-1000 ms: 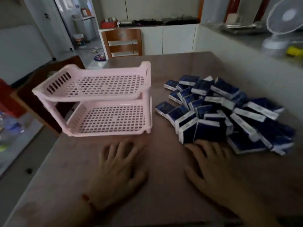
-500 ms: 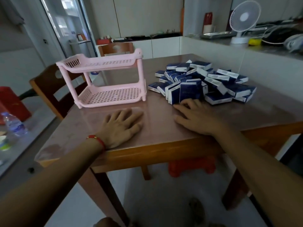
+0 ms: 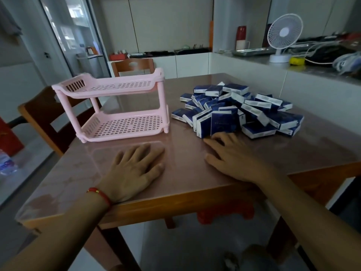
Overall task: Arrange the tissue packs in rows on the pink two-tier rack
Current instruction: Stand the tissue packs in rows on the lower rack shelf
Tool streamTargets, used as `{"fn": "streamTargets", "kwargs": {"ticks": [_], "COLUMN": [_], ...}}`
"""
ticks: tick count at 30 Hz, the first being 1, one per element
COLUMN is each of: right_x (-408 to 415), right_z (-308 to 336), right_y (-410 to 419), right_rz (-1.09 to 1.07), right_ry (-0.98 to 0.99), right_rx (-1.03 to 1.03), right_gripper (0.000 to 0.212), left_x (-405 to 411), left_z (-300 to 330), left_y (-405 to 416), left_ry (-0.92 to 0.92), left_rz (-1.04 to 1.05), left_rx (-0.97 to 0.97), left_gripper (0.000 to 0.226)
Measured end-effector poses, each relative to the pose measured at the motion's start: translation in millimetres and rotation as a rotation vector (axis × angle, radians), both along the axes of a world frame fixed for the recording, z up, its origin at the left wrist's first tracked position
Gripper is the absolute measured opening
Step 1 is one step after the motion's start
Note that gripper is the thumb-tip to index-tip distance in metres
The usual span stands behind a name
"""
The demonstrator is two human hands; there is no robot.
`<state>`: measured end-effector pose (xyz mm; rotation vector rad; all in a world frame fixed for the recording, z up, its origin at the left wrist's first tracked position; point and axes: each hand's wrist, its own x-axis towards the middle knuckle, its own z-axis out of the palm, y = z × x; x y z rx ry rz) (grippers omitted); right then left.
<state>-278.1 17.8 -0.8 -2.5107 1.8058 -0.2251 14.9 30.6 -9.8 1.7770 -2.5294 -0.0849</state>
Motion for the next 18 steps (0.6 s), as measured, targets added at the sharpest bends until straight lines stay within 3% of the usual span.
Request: {"fn": "streamTargets", "kwargs": {"ticks": [2,5,7,12,15,18], "right_x": [-0.6,-6.2,-15.3,-32.4,-29.9,-30.1], "right_z": [-2.6,0.3,9.5,30.3,17.0,10.5], "right_y": [1.9,-0.5,-11.2,-48.7,-62.1,-59.0], "right_rz": [-0.002,-0.02,-0.065,-0.079,-0.077,-0.06], "right_ry": [-0.095,-0.293,-0.338,-0.15,-0.025,-0.128], "right_rx": [-0.101,-0.439,-0.562,-0.584,-0.615,-0.641], "right_gripper": [0.058,0.042,0.044,0.068,0.061,0.051], "left_x": [0.4,-0.3,-6.7,-15.2,-11.8,-14.7], "left_z": [-0.7,2.7,6.0,10.7,9.1,11.8], "left_y": [0.4,-2.7,-7.8,-12.3,-15.2,-17.4], "left_ry": [0.006,0.062,0.075,0.034,0.029,0.052], "left_rz": [-0.001,0.012,0.041,0.067,0.087,0.094], "left_rx": [0.002,-0.002,-0.033,-0.042,-0.061,-0.117], "left_gripper": [0.082,0.084,0.083,0.082,0.085,0.079]}}
